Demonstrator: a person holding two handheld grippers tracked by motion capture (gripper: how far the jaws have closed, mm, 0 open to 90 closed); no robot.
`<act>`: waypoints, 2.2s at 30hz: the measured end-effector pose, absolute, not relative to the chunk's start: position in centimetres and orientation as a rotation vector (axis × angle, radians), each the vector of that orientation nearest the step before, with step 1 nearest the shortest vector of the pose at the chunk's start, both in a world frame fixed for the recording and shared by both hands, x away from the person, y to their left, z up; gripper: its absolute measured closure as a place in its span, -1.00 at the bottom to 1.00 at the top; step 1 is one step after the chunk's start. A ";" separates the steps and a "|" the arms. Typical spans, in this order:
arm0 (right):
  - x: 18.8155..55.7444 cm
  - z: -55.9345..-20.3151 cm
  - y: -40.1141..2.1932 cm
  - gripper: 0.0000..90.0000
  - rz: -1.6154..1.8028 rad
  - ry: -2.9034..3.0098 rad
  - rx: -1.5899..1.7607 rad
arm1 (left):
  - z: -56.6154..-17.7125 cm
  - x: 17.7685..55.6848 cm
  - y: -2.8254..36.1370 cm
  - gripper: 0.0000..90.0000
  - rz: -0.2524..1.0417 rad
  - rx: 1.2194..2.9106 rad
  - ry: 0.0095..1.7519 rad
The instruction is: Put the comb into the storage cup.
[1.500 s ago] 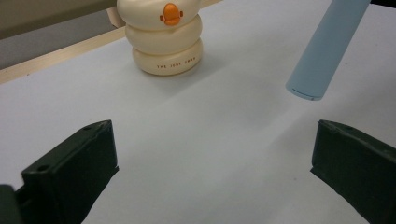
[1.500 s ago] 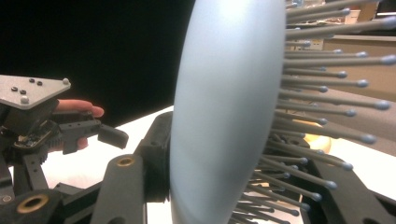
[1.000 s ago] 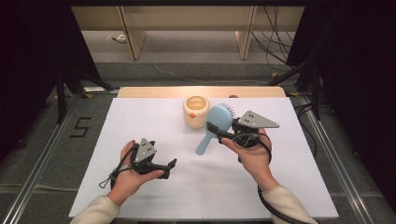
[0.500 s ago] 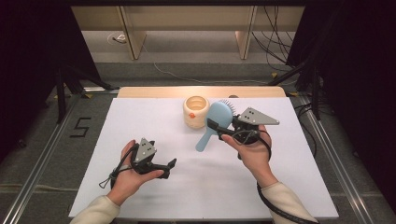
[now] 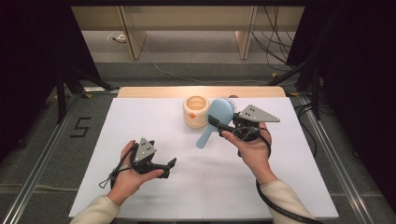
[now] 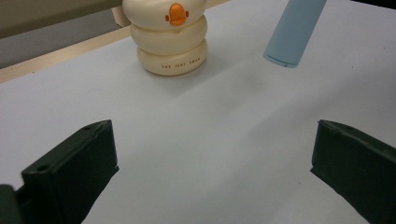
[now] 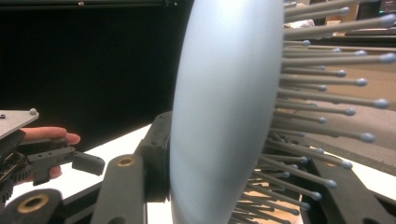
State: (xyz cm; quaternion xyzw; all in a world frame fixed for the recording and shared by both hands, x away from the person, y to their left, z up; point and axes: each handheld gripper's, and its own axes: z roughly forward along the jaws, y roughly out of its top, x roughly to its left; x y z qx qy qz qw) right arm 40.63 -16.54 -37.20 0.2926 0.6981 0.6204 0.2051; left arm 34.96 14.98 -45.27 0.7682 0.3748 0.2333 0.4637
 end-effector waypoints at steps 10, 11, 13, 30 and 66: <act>41.0 -37.1 -16.3 0.15 1.720 1.936 0.816 | -45.3 35.0 15.0 -1.00 0.571 1.891 0.920; 41.0 -37.1 -16.3 0.15 1.718 1.936 0.815 | -45.3 35.0 15.0 -1.00 0.571 1.890 0.922; 41.0 -37.1 -16.3 0.15 1.714 1.937 0.815 | -45.3 35.0 15.0 -1.00 0.571 1.890 0.921; 41.4 -36.4 -16.1 0.14 1.707 1.912 0.813 | -45.3 35.0 15.0 -1.00 0.567 1.891 0.921; 43.0 -35.2 -15.6 0.14 1.708 1.868 0.819 | -45.3 35.0 15.0 -1.00 0.567 1.892 0.924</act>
